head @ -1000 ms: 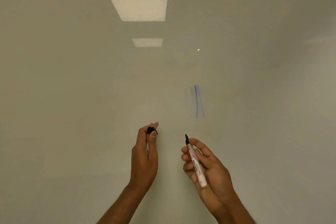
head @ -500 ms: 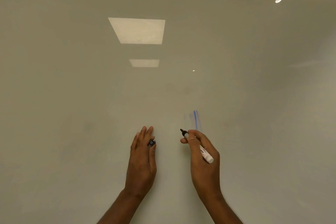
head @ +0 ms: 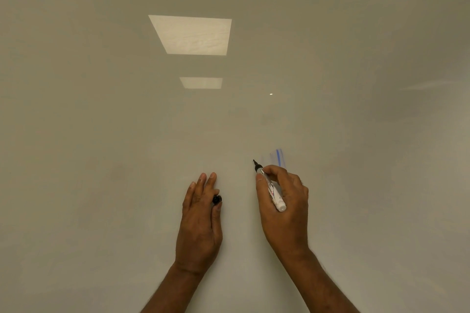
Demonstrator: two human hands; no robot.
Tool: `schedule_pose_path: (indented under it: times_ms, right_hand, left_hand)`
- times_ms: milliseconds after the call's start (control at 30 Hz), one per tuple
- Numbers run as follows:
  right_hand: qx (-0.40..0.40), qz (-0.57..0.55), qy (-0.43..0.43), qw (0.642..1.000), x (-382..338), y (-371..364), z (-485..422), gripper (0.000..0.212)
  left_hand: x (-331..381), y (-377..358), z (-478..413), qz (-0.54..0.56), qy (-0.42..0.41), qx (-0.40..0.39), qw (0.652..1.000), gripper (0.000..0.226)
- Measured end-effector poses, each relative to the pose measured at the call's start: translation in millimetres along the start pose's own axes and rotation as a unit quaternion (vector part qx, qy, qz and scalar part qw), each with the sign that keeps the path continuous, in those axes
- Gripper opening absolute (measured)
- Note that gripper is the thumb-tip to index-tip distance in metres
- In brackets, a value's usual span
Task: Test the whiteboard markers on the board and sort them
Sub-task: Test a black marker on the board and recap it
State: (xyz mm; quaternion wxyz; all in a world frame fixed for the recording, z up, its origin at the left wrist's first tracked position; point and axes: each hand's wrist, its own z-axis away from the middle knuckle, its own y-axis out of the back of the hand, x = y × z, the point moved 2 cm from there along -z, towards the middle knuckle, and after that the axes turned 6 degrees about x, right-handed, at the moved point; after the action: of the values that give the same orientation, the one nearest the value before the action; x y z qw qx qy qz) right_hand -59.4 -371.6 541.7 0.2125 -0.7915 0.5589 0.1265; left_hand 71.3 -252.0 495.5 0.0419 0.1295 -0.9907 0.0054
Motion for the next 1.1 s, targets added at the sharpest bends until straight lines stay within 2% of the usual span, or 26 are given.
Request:
schedule_pose_path:
  times_ms: [300,433,567,733,967,1100]
  right_hand:
    - [-0.039,0.026,-0.042,0.998,23,22,44,0.042]
    - [-0.023,0.007,-0.06,0.998,17,30,39,0.035]
    - [0.003,-0.021,-0.033,0.999,4,28,13,0.028]
    - [-0.002,-0.015,0.003,1.0,-1,17,-8,0.035]
    - [-0.018,-0.005,0.007,1.0,6,10,-10,0.04]
    - [-0.022,-0.001,-0.003,1.0,12,15,3,0.04]
  left_hand:
    - [3,-1,-2,-0.003,-0.026,0.023,0.999,0.05]
    - [5,0,-2,-0.011,-0.028,0.029,0.999,0.051]
    - [5,-1,-1,-0.011,-0.015,0.022,1.0,0.049]
    - [2,-2,0,-0.025,-0.006,0.0,1.0,0.048]
    - [0,-2,1,-0.027,0.001,-0.005,1.0,0.048]
    - [3,-1,0,-0.026,-0.022,0.013,0.999,0.047]
